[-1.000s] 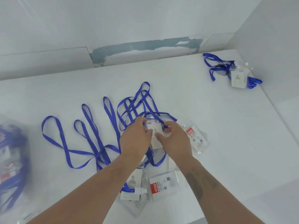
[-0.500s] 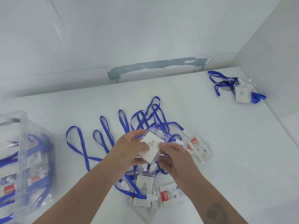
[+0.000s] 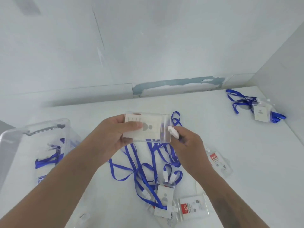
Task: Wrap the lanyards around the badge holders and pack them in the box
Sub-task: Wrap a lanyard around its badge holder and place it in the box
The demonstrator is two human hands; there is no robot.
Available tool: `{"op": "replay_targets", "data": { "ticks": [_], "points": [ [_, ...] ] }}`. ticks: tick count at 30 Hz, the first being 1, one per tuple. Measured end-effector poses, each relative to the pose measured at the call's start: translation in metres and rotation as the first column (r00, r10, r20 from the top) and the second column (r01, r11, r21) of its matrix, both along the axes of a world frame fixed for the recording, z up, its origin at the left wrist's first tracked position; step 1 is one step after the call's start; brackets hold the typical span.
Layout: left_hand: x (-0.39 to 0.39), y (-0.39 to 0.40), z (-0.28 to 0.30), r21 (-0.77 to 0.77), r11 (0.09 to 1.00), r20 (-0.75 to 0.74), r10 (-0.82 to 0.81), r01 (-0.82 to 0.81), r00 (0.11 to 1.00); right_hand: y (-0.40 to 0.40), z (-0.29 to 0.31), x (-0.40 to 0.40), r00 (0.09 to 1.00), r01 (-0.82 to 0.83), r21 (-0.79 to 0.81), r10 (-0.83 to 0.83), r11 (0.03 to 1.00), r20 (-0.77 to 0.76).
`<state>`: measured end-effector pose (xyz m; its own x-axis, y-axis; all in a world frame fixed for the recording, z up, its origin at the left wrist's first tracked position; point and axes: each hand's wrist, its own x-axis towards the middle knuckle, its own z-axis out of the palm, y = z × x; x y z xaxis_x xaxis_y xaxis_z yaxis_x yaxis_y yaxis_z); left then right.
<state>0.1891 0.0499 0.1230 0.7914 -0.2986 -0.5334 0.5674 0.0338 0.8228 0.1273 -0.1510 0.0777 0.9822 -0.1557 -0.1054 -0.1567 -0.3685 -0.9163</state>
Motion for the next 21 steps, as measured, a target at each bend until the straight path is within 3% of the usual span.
{"op": "replay_targets", "data": {
  "ticks": [3, 7, 14, 18, 21],
  "points": [
    [0.008, 0.018, 0.011, -0.023, 0.981, 0.058, 0.195, -0.194, 0.979, -0.001, 0.02, 0.014, 1.0, 0.001, 0.119, -0.004, 0.993, 0.023],
    [0.017, 0.04, 0.026, -0.046, 0.945, 0.147, 0.328, -0.324, 0.933, -0.017, 0.032, 0.024, 1.0, -0.021, 0.037, 0.021, 0.999, 0.018],
    [0.02, 0.059, 0.032, -0.034, 0.938, 0.215, 0.343, -0.344, 0.914, -0.049, 0.016, 0.029, 0.994, 0.016, -0.193, -0.036, 0.981, -0.102],
    [0.017, 0.056, 0.029, -0.015, 0.948, 0.209, 0.315, -0.319, 0.926, -0.04, 0.012, 0.029, 0.971, -0.13, -0.198, 0.084, 0.972, -0.225],
    [0.014, 0.046, 0.027, -0.001, 0.96, 0.178, 0.274, -0.278, 0.945, -0.015, 0.013, 0.034, 0.957, -0.21, -0.134, 0.176, 0.968, -0.228]
  ]
}}
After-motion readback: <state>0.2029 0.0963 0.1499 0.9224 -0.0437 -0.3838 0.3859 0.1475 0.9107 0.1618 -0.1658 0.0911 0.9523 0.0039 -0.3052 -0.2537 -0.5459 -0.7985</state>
